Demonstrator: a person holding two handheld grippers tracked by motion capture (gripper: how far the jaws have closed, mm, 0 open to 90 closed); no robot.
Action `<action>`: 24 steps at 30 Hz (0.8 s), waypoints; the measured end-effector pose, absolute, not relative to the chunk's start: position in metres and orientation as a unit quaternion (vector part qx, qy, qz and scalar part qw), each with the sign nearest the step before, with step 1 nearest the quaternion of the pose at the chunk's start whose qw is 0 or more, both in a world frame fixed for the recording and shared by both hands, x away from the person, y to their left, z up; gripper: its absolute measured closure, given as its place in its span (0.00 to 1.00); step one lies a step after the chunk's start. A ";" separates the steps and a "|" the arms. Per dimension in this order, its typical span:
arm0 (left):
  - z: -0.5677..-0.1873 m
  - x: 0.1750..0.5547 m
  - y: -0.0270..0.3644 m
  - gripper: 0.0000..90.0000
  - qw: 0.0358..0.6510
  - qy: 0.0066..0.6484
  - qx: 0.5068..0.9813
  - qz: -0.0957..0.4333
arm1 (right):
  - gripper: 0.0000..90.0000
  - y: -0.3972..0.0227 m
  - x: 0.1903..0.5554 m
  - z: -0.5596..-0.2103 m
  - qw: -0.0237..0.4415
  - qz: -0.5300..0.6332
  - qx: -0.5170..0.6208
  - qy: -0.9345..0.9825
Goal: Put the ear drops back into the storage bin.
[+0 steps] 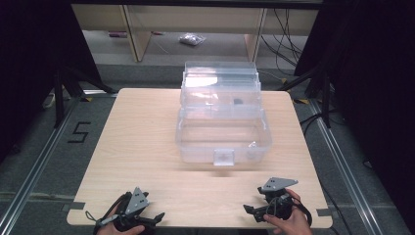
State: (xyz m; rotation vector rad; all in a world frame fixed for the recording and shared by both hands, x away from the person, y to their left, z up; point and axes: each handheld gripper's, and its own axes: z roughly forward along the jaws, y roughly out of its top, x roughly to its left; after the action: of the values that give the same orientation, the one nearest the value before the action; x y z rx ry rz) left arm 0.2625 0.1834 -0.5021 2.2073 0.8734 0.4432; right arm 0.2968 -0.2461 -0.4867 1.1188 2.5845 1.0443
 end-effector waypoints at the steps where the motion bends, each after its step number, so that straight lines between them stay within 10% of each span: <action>1: -0.502 0.263 0.183 0.17 0.354 0.338 0.855 0.173 | 0.19 -0.246 0.297 -0.489 0.077 0.355 0.370 0.855; 24: -0.502 0.262 0.183 0.17 0.356 0.340 0.853 0.171 | 0.19 -0.248 0.278 -0.493 0.076 0.321 0.366 0.870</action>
State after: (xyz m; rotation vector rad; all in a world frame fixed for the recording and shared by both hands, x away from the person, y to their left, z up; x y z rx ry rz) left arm 0.2621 0.1831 -0.5022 2.2042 0.8794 0.4410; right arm 0.2783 -0.2479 -0.4933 1.0975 2.6078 0.9633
